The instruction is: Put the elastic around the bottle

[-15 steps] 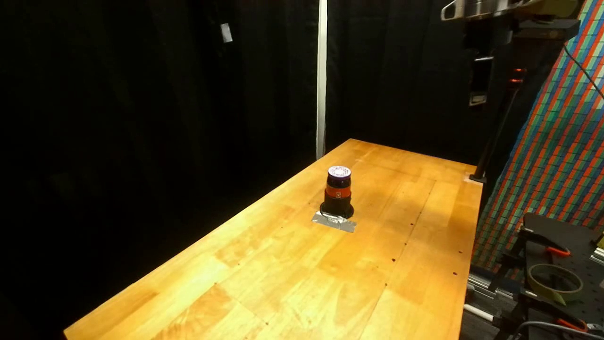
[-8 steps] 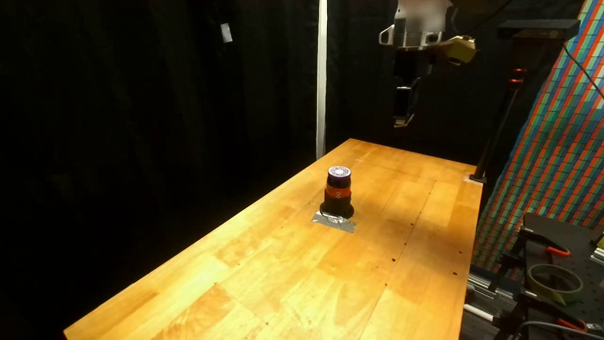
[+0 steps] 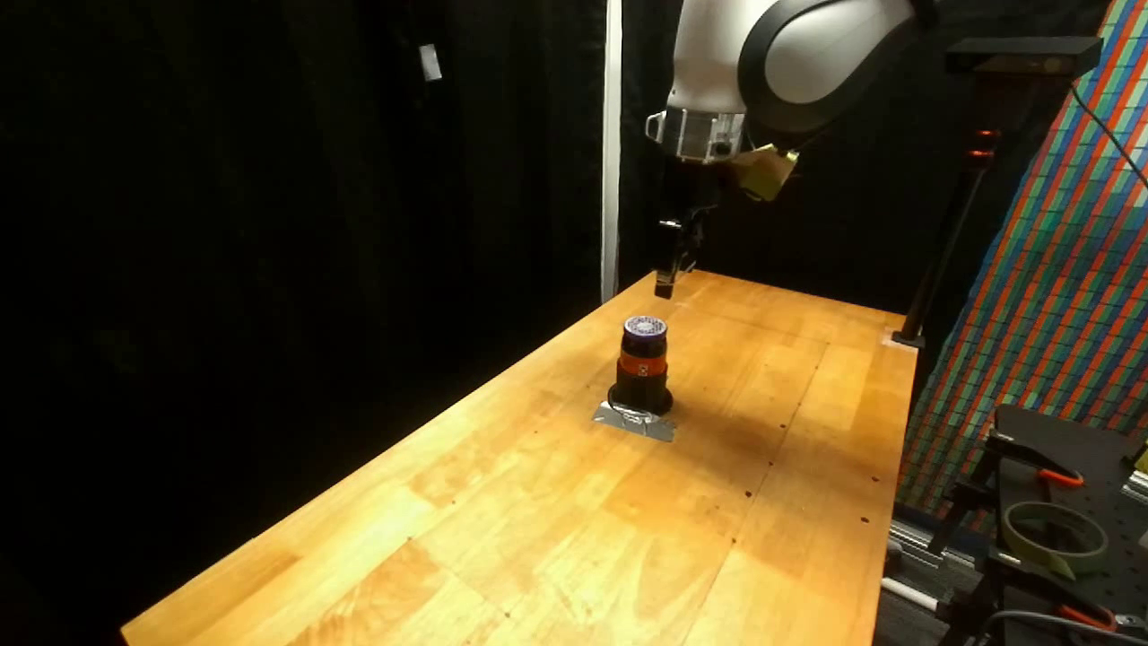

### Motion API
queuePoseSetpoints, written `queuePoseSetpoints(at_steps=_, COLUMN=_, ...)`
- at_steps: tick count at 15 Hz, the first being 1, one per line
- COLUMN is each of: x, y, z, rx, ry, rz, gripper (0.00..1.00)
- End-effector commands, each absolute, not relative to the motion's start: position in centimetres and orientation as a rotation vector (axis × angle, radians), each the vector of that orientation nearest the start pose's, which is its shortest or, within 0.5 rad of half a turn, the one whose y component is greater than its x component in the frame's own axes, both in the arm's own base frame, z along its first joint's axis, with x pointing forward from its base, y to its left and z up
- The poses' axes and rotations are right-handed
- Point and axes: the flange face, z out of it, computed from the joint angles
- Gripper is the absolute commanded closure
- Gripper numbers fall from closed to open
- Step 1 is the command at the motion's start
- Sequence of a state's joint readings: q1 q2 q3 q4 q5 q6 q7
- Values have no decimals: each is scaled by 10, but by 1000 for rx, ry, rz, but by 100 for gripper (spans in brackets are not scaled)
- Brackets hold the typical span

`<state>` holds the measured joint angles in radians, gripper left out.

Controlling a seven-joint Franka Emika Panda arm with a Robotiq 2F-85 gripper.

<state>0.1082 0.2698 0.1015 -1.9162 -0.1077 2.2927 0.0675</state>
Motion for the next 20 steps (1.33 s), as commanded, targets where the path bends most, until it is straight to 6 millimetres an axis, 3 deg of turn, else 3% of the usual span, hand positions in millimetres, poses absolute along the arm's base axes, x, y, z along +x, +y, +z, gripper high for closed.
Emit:
queuePoseSetpoints(at_steps=1, x=641, y=130, z=347, rx=-3153, ry=-302, rz=-302, gripper=0)
queuePoseSetpoints(at_steps=9, x=668, y=116, z=308, rx=-3168, ry=-251, rz=-443, gripper=0)
queuePoseSetpoints(at_steps=20, x=670, y=112, z=262, rx=-3164, ry=-241, rz=-354, gripper=0)
